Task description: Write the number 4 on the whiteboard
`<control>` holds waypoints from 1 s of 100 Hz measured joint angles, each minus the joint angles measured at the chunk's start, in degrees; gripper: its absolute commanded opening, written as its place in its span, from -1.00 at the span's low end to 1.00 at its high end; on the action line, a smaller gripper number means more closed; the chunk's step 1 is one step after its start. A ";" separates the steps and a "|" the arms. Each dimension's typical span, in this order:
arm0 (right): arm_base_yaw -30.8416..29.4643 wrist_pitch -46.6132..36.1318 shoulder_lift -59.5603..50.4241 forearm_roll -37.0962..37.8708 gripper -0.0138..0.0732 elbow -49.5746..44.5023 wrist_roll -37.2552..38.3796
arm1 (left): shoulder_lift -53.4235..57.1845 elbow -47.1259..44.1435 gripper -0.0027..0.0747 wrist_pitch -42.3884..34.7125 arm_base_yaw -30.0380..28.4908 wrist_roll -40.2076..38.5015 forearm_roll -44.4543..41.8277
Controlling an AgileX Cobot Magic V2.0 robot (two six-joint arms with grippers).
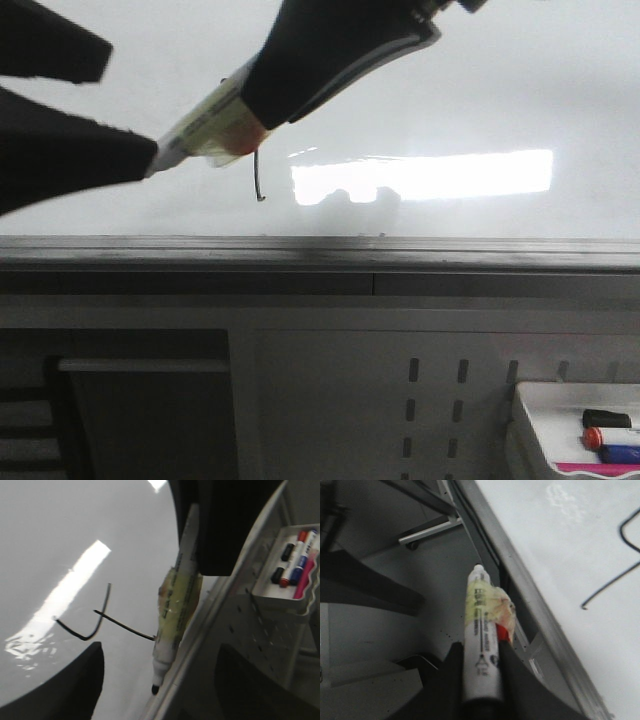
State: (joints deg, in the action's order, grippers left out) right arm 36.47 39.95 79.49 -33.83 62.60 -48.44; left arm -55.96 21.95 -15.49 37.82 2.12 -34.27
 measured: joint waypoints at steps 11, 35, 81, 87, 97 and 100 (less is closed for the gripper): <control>2.35 1.20 0.00 2.32 -0.83 0.44 1.28 | -3.47 0.33 0.21 -0.31 0.59 0.00 0.27; 2.95 2.75 0.00 3.41 -0.83 0.44 1.61 | -5.45 0.36 -0.60 -0.31 0.59 0.00 0.76; 2.95 2.52 0.00 2.84 -0.82 0.92 2.06 | -5.54 0.36 -0.98 -0.54 0.72 0.46 -0.29; 2.95 2.52 0.00 2.63 -0.68 0.92 1.95 | -5.54 0.36 -0.98 -0.54 0.72 0.46 -0.29; 2.95 2.41 0.00 2.42 -0.06 1.31 0.83 | -5.54 0.36 -0.98 -0.54 0.72 0.46 0.39; 2.95 2.31 0.00 2.17 0.17 1.58 0.56 | -5.54 0.36 -0.98 -0.64 0.72 0.46 1.59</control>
State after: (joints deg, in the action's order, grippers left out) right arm 39.41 42.26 79.49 -31.66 64.19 -47.88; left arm -61.50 22.32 -16.13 38.54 2.58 -32.68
